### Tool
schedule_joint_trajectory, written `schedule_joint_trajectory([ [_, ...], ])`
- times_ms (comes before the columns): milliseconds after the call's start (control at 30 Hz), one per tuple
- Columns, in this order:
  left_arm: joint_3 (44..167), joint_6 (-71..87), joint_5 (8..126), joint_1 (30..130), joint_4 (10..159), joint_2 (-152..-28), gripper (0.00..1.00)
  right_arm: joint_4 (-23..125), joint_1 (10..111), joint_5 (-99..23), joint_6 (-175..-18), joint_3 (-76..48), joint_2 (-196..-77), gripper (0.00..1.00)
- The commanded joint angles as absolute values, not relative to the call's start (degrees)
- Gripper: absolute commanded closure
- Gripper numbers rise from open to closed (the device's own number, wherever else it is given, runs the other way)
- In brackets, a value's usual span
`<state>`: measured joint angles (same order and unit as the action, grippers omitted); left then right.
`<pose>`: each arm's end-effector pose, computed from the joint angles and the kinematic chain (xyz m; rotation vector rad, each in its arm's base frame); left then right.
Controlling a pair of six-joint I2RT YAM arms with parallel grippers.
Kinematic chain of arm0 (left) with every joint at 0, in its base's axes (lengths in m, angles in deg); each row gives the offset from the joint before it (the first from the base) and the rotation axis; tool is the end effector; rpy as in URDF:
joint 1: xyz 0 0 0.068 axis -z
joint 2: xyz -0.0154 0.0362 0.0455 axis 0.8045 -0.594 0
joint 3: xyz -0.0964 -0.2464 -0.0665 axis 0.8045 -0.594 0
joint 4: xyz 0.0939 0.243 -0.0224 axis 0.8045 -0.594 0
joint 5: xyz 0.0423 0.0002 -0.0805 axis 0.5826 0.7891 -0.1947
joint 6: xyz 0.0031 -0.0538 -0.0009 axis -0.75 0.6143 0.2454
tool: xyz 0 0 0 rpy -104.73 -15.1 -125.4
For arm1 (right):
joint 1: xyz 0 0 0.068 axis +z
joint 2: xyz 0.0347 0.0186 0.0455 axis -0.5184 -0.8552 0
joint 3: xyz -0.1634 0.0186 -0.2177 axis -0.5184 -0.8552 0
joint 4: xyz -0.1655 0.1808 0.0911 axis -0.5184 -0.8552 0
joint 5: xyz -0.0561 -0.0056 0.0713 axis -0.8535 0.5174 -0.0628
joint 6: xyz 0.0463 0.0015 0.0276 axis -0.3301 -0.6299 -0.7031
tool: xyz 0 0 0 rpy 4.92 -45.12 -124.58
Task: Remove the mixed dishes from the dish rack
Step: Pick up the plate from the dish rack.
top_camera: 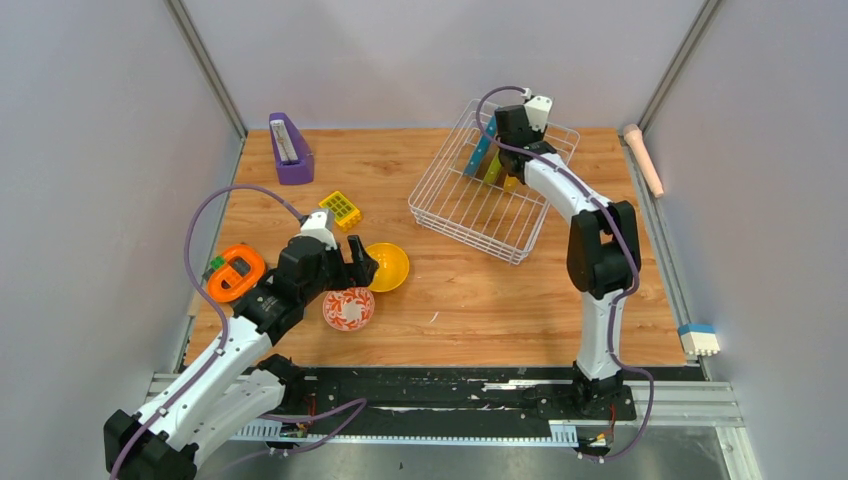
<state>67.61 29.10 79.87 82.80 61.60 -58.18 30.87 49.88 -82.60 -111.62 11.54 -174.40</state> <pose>0.1540 -0.0831 0.2595 -0.1195 2.1455 -0.5694 0.4610 0.1329 0.2635 0.3963 2.0642 -0.3117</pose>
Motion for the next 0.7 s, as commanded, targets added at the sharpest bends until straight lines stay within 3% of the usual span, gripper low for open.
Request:
schedule_joint_trajectory([
  [0, 67.88, 29.23, 79.95, 82.68, 62.48, -58.11, 0.0, 34.42, 51.18, -86.69, -106.97, 16.18, -173.33, 1.0],
  [667, 67.96, 29.31, 79.58, 82.7, 62.17, -56.95, 0.0, 34.42, 52.32, -91.02, -105.06, 21.96, -172.22, 1.0],
])
